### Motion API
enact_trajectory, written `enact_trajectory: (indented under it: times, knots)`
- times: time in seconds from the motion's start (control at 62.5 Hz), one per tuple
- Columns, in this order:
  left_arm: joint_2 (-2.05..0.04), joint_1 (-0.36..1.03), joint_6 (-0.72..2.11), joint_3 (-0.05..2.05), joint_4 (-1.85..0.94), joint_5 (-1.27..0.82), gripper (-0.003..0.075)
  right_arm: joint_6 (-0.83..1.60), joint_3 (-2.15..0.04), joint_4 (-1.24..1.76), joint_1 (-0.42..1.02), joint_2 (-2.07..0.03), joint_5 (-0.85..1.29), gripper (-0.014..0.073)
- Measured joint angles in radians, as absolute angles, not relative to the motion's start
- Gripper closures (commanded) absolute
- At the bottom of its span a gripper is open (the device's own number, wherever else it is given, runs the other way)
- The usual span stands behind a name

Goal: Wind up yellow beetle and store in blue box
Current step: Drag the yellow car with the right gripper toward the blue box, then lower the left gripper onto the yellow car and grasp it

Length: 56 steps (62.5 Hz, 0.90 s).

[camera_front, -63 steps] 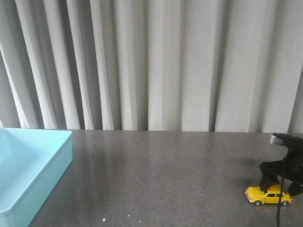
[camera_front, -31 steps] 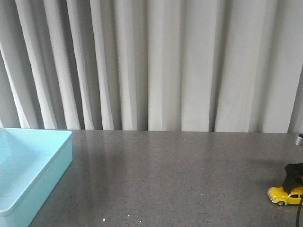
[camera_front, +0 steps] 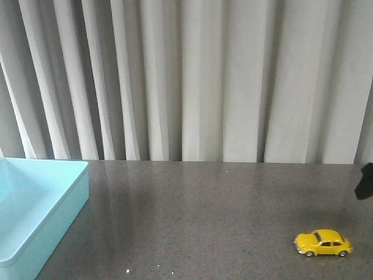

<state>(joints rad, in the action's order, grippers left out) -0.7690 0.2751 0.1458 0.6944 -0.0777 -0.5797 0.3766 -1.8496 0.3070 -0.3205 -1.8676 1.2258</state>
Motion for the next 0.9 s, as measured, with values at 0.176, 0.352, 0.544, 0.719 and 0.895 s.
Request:
enact_trajectory:
  times: [0.176, 0.352, 0.544, 0.719, 0.895]
  knots:
    - [-0.769, 0.275, 0.146, 0.694, -0.078, -0.580, 0.0248, 0.326, -1.733, 0.263, -0.202, -1.666, 1.213, 0.0037]
    - [-0.769, 0.275, 0.146, 0.694, -0.078, -0.580, 0.0248, 0.242, -1.490, 0.174, -0.057, -1.442, 1.095, 0.0055]
    - [-0.769, 0.275, 0.146, 0.694, -0.078, -0.580, 0.0248, 0.132, -1.215, 0.077, 0.059, -1.227, 0.980, 0.0057]
    - [-0.769, 0.275, 0.146, 0.694, -0.078, -0.580, 0.0248, 0.077, -1.004, 0.033, 0.088, -1.079, 0.965, 0.0057]
    - [-0.769, 0.275, 0.146, 0.694, -0.078, -0.580, 0.0248, 0.054, -0.854, 0.019, 0.088, -0.938, 0.961, 0.0057]
